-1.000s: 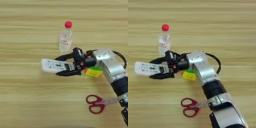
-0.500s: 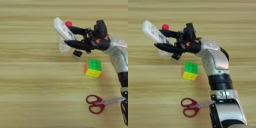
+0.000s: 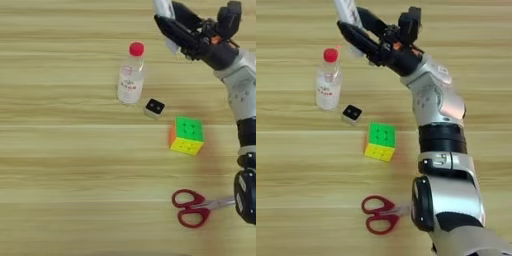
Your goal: Move the objects on the table
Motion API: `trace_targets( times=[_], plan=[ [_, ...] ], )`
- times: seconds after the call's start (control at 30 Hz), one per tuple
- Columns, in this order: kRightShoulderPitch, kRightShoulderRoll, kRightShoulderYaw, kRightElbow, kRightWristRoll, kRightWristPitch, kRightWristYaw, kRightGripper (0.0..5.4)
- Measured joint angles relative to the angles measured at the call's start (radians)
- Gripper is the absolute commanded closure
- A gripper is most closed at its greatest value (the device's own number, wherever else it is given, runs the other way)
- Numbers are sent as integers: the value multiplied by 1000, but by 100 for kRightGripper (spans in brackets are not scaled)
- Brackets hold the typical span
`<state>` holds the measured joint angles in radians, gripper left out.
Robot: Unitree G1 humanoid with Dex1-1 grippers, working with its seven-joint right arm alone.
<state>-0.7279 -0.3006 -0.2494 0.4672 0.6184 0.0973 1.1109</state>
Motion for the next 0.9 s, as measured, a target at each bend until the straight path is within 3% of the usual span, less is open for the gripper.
trace_targets(
  times=[0.23, 0.47, 0.77, 0.9],
  plan=[
    [-76, -6, -36, 231, -103, -139, -162, 250],
    [-136, -53, 26, 450, -350, -302, -363, 250],
    [-169, -103, 135, 615, -580, -373, -524, 250],
    [-170, -109, 159, 653, -619, -374, -532, 250]
  ],
)
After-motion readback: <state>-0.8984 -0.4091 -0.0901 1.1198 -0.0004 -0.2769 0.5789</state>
